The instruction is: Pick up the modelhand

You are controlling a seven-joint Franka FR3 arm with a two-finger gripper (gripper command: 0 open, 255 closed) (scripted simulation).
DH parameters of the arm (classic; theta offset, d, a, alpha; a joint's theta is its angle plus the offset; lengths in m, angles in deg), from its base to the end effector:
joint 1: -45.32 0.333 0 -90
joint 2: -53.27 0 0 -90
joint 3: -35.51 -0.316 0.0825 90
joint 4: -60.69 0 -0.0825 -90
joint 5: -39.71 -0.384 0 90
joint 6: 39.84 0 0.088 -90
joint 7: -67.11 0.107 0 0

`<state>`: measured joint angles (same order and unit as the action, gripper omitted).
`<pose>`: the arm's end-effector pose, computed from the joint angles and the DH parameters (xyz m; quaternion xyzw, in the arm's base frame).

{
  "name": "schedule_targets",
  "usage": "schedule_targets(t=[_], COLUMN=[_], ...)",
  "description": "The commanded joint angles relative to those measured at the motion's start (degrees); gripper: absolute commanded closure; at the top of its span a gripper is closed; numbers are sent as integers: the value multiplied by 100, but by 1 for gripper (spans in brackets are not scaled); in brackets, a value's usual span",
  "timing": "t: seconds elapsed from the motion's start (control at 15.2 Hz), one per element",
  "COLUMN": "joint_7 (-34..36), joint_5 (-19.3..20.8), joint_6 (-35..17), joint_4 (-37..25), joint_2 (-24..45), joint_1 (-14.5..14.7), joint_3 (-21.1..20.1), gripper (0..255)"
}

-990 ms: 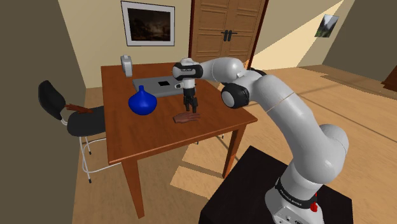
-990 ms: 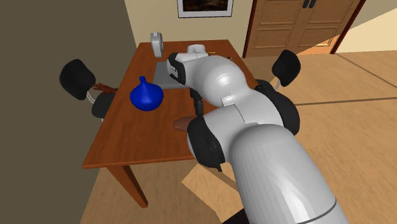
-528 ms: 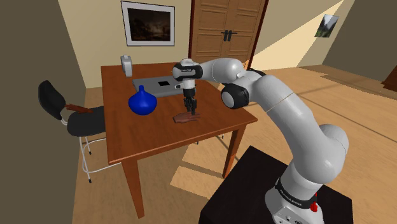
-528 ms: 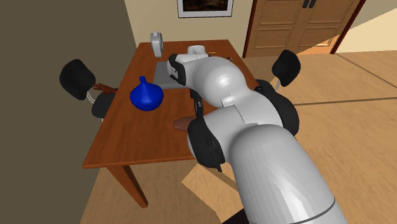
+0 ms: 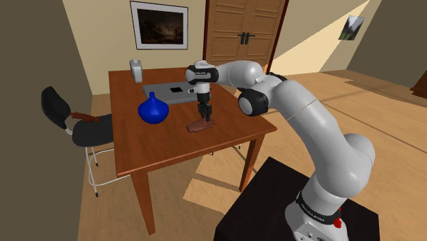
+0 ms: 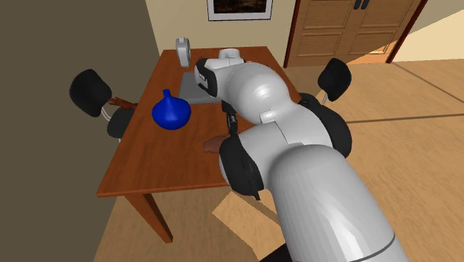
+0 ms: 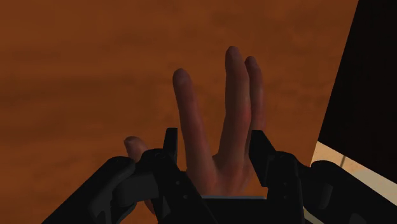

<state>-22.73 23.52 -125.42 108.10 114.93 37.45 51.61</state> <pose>0.7230 -0.1929 0.2415 -0.8068 -0.5592 0.0995 0.1628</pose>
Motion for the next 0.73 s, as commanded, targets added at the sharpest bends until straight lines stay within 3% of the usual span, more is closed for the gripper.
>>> schedule_targets(t=[0.0, 0.66], joint_7=[6, 93], joint_5=[10, 36], joint_6=[99, 787], joint_4=[-27, -639], joint_2=[-73, -172], joint_1=[-2, -94], joint_3=[9, 9], gripper=[255, 255])
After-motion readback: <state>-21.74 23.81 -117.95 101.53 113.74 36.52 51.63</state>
